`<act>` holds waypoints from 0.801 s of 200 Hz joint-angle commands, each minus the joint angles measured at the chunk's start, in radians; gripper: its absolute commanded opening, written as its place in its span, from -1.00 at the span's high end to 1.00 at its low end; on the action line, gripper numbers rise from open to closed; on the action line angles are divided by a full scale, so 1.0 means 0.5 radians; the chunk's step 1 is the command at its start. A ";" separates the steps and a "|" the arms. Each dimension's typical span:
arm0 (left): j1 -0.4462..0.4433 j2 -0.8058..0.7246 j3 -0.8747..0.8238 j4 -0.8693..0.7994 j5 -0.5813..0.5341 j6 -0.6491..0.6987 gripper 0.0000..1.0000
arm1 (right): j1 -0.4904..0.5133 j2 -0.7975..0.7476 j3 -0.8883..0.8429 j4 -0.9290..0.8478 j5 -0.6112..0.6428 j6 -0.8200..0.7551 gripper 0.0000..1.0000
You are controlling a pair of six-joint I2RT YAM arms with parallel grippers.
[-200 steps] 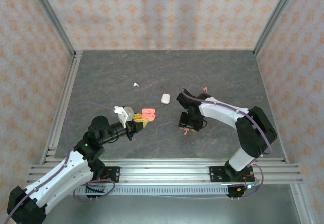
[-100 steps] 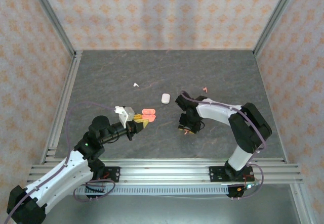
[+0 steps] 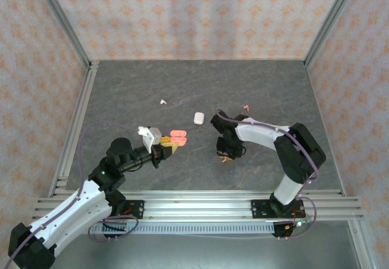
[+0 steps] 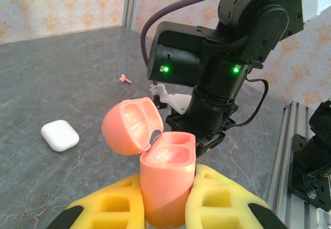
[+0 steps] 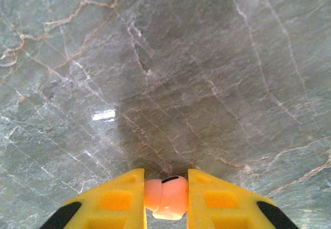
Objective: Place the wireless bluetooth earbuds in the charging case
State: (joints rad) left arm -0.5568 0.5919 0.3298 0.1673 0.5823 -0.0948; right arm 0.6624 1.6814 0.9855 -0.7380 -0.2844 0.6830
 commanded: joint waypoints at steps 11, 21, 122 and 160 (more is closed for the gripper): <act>-0.007 0.030 0.143 -0.071 -0.002 0.073 1.00 | 0.016 -0.197 0.028 0.042 0.143 -0.108 0.69; -0.006 0.051 0.153 -0.062 0.001 0.079 1.00 | 0.017 -0.270 0.012 0.060 0.169 -0.129 0.71; -0.009 0.091 0.059 0.351 0.098 0.053 1.00 | 0.132 -0.985 0.121 0.296 0.279 -0.554 0.93; -0.008 0.152 0.176 0.320 0.210 0.065 1.00 | 0.313 -1.229 0.122 0.593 0.281 -0.699 0.98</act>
State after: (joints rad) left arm -0.5568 0.6529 0.3531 0.2813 0.6270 -0.0772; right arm 0.7662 1.1301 1.0271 -0.5659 -0.1715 0.4194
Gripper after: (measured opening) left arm 0.167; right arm 0.116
